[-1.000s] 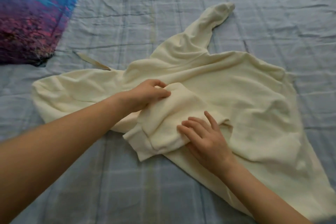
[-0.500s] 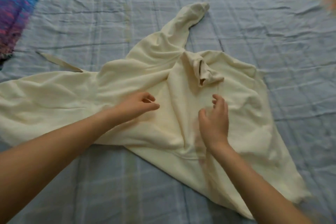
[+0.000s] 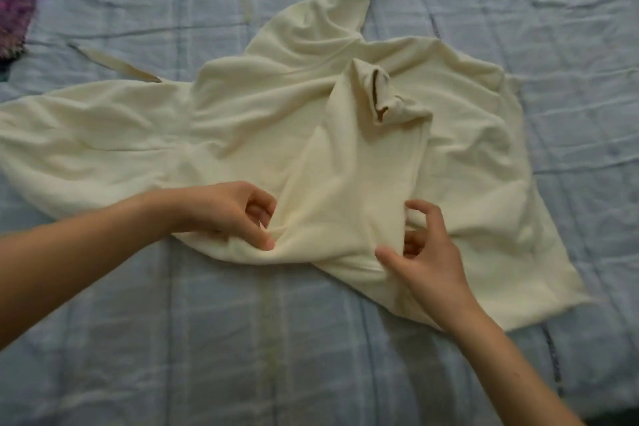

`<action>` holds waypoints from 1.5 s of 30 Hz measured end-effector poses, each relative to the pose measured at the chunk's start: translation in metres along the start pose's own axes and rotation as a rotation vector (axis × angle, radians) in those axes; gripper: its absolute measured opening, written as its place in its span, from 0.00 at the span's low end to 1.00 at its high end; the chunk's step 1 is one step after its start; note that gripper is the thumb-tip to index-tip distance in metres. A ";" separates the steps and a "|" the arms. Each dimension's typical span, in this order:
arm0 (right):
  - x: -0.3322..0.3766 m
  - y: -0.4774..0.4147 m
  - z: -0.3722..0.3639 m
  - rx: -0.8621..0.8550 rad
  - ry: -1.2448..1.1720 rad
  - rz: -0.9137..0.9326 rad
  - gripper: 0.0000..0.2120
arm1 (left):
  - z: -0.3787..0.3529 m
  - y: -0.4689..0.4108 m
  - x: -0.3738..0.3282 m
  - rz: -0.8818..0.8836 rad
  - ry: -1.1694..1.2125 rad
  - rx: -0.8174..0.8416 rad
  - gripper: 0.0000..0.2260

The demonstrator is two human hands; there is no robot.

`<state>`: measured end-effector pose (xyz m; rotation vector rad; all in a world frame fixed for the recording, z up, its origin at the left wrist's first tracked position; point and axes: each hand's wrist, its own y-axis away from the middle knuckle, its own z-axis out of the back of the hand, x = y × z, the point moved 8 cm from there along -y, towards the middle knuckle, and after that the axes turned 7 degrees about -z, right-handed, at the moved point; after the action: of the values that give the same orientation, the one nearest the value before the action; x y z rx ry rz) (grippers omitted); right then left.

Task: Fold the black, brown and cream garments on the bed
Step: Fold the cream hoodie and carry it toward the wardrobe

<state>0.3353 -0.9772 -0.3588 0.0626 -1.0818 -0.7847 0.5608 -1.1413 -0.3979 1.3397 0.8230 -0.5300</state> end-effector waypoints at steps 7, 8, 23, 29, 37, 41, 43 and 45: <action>-0.013 0.022 -0.017 0.042 -0.059 -0.037 0.32 | -0.001 0.007 0.011 0.120 -0.024 -0.116 0.21; -0.012 0.018 -0.018 0.008 -0.138 -0.070 0.31 | 0.008 0.002 0.006 0.091 0.080 -0.258 0.21; -0.025 0.040 -0.025 0.095 0.292 -0.094 0.33 | -0.010 0.016 0.020 0.165 -0.029 0.057 0.19; 0.056 -0.029 -0.029 -0.159 0.674 0.368 0.36 | 0.048 -0.025 -0.038 -0.113 -0.490 -0.449 0.19; 0.080 -0.129 0.025 -0.328 0.179 0.224 0.11 | 0.061 -0.061 -0.085 -0.264 -0.469 -0.611 0.22; 0.062 -0.144 0.038 -0.397 0.083 0.061 0.27 | 0.079 -0.078 -0.086 -0.185 -0.319 -0.765 0.27; 0.052 -0.133 0.028 -0.396 0.115 0.085 0.28 | 0.079 -0.091 -0.083 -0.146 -0.212 -0.726 0.23; 0.039 -0.125 0.011 -0.322 0.175 0.092 0.31 | 0.073 -0.105 -0.087 -0.132 -0.262 -0.678 0.13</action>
<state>0.2673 -1.0889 -0.3746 -0.1869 -0.7779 -0.8444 0.4429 -1.2416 -0.3953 0.5837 0.7794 -0.4585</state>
